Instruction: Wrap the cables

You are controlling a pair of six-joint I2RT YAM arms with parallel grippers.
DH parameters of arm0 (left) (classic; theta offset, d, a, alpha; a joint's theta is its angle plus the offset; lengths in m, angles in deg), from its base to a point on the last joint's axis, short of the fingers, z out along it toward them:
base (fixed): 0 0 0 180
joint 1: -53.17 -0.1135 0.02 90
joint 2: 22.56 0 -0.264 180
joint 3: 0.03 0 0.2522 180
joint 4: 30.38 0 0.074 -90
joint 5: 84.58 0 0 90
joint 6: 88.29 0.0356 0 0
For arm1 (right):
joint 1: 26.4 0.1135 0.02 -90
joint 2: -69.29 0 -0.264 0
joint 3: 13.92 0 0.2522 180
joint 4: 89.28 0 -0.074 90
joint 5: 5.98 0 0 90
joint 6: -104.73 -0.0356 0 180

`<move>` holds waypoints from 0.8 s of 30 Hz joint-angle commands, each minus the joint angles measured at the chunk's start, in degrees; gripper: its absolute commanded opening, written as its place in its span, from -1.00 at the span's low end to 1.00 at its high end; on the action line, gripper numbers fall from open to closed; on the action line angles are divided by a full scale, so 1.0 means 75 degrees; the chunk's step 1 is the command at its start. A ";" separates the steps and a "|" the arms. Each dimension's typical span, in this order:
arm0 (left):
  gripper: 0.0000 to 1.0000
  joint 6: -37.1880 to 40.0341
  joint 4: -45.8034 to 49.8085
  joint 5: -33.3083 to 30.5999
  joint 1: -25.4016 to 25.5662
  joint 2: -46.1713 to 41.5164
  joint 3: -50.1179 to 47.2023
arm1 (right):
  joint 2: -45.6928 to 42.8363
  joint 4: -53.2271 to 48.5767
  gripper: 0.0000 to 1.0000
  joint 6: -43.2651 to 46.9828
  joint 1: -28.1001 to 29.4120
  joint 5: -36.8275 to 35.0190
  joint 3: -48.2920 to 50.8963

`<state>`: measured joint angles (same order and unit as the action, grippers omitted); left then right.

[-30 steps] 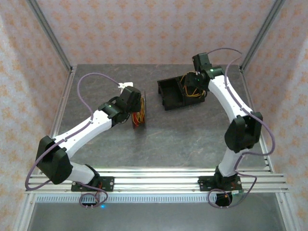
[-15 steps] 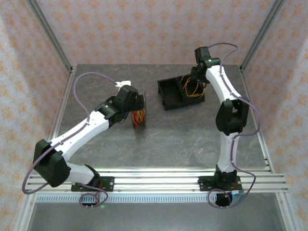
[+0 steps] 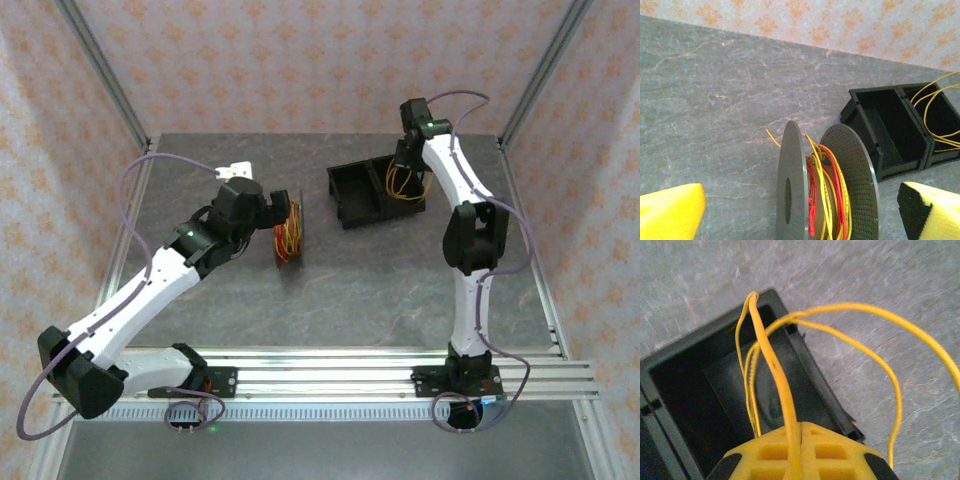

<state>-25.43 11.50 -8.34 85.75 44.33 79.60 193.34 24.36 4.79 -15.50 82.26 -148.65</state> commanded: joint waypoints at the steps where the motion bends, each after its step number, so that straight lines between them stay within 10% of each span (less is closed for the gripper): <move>1: 0.99 0.0101 0.0315 -0.0042 -0.0055 -0.0286 0.0260 | -0.1815 0.0738 -1.00 -0.0490 0.0089 -0.0773 0.0535; 10: 0.99 0.0057 0.0519 0.0288 -0.0043 -0.1016 0.0473 | -0.5423 0.2967 -1.00 -0.1611 0.0097 0.0460 0.3274; 24: 0.51 -0.0513 0.0142 0.2749 -0.0043 -0.1114 0.1846 | -0.8246 0.6701 -1.00 -0.4088 -0.0134 0.6547 0.6102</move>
<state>-27.33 14.43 6.28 85.70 35.59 89.89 133.72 61.95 -19.07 -16.44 116.40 -104.73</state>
